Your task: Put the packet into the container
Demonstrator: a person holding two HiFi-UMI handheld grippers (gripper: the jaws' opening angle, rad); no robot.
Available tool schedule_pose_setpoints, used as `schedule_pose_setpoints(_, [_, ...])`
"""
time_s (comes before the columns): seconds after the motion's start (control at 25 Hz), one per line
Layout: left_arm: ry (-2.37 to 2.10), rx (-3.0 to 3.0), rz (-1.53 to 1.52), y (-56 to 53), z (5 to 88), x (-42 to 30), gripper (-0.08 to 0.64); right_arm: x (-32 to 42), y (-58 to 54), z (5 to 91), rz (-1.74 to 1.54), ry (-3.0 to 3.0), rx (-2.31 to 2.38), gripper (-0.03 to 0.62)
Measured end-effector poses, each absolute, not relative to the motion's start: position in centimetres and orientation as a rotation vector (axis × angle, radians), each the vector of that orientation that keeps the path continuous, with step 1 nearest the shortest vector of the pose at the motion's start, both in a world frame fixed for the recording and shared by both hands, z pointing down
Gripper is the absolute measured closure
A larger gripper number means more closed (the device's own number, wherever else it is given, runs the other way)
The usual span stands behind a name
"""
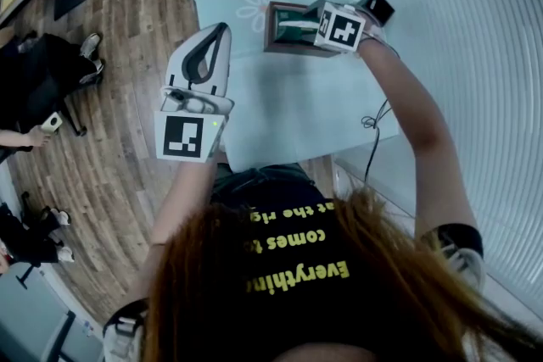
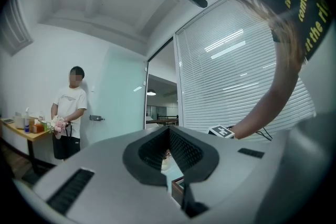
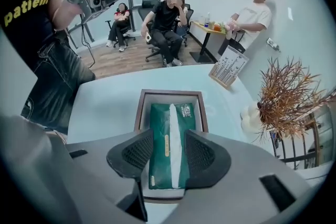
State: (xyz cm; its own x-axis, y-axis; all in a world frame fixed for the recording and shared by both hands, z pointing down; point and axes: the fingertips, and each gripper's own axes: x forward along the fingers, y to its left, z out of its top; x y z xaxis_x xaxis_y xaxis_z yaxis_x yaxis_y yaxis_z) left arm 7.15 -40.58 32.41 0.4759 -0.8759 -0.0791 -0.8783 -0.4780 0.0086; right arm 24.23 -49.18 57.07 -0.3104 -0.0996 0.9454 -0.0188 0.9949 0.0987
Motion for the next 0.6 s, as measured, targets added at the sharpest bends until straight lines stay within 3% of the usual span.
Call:
schedule_pose_setpoints(0.28, [1.584,-2.67,0.106,-40.6,32.5,7.2,0.558,24.3,-49.7,56.0,-0.059,-1.924,0.196,0.55])
schedule_pose_setpoints(0.6, [1.568,-2.685,0.117,-40.6,32.5,7.7,0.558,24.2,-51.3,53.0,0.026,-2.125,0.47,0.569])
